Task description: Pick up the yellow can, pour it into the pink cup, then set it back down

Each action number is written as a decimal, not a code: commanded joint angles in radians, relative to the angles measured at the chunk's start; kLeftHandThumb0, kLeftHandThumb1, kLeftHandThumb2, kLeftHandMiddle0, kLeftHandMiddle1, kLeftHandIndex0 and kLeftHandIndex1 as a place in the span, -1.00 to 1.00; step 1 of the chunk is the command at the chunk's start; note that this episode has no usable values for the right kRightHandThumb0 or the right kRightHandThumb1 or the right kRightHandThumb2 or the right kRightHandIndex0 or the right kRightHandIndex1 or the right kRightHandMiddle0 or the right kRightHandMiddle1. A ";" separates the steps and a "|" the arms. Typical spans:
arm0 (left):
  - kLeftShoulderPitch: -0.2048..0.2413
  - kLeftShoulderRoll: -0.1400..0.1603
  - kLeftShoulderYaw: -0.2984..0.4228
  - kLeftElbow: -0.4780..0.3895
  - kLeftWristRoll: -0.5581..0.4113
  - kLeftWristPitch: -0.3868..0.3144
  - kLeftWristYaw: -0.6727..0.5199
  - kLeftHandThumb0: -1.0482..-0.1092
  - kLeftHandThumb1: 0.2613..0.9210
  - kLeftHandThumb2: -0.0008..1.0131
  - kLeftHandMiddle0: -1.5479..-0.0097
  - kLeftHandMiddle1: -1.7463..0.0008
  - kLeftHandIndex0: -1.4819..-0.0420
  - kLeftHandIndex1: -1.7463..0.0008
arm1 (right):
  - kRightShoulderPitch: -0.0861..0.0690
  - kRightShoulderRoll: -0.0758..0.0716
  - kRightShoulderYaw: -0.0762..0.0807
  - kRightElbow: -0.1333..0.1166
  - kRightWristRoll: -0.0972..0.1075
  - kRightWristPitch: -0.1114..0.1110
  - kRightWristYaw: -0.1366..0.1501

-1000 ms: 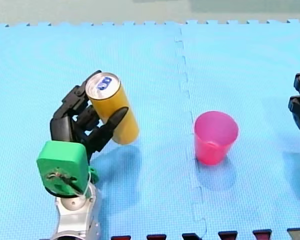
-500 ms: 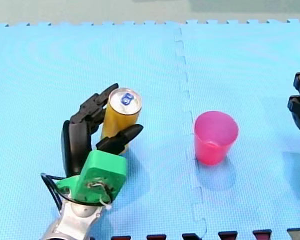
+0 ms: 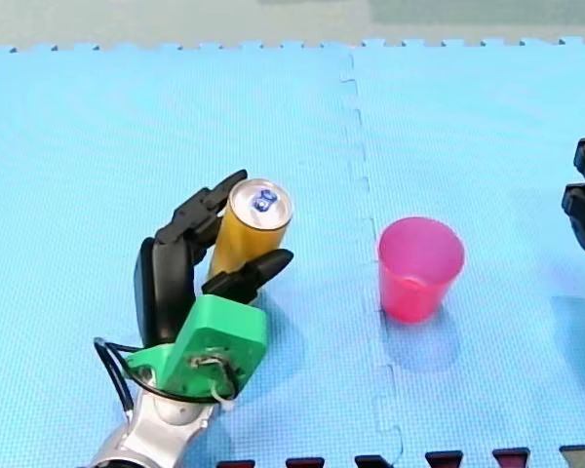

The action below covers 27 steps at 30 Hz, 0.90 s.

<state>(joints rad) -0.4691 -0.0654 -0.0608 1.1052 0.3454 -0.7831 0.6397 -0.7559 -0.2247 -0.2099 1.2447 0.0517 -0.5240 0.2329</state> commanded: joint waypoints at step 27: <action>-0.004 -0.065 0.094 -0.002 -0.219 -0.084 -0.235 0.45 0.64 -1.00 -0.59 1.00 -0.59 1.00 | -0.010 -0.012 -0.005 -0.006 0.010 0.012 0.012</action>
<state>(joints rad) -0.4707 -0.1301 0.0282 1.1067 0.1325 -0.8544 0.4052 -0.7593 -0.2299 -0.2123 1.2414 0.0581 -0.5138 0.2443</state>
